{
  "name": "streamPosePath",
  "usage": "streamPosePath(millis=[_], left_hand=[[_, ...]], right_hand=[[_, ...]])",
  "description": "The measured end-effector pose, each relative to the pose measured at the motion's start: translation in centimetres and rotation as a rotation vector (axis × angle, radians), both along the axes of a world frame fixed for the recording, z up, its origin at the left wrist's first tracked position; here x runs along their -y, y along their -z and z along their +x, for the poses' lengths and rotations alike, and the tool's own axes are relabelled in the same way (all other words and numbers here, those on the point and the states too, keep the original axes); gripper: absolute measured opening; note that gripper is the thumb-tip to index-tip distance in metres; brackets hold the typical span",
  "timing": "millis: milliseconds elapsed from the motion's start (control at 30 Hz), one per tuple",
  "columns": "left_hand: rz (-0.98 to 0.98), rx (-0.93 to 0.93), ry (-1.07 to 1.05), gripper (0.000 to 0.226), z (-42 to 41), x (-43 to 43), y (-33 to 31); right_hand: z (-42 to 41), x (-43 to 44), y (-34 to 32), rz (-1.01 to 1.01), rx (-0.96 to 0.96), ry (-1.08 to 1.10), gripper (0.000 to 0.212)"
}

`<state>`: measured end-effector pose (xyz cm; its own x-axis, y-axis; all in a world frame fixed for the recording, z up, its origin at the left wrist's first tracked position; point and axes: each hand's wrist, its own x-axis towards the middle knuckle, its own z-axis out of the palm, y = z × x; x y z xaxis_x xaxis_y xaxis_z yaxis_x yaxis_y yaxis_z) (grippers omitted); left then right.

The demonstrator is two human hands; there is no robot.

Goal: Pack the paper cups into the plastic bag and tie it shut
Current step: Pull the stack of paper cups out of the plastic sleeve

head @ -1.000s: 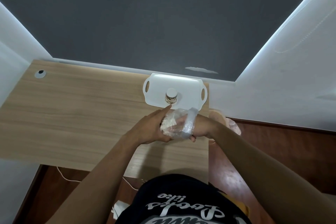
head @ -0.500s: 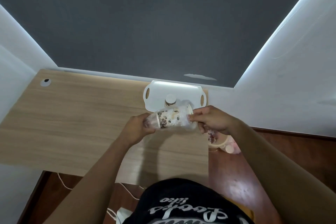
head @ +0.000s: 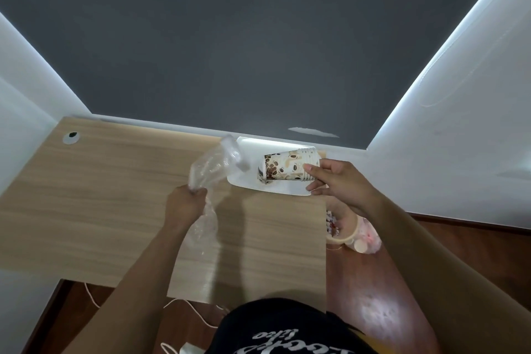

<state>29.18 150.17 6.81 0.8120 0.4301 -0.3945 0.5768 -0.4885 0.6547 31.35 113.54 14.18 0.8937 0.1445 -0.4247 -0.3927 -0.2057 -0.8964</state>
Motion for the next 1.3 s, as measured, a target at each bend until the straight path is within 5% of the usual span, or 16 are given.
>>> streamPosePath(millis=[100,433,567,800,933,1067,1300], left_hand=[[-0.25,0.028,-0.112,0.022,0.0,1.0,-1.1],[-0.652,0.194,0.176,0.02,1.6,6.8,-5.9],[-0.684,0.171,0.177,0.021,3.0,7.2,-5.7],[-0.757,0.177,0.082,0.021,4.1,8.3,-3.8],[-0.803,0.173,0.08,0.023,4.5,8.8,-2.8],[-0.808,0.159,0.099,0.026,5.2,8.8,-1.6],[-0.705,0.149,0.051,0.022,6.0,8.0,0.0]], right_hand=[[0.3,-0.4,-0.3,0.154,-0.048,0.06,0.037],[1.9,-2.7,0.6,0.445,-0.229,0.143,0.05],[2.5,-3.8,1.7,0.336,-0.223,0.143,0.047],[4.3,-6.7,2.2,0.36,-0.283,0.156,0.072],[5.2,-8.3,3.5,0.311,-0.241,0.124,0.064],[6.1,-9.0,5.2,0.215,-0.205,0.052,0.088],[9.2,-8.5,7.1,-0.103,-0.059,0.048,0.058]])
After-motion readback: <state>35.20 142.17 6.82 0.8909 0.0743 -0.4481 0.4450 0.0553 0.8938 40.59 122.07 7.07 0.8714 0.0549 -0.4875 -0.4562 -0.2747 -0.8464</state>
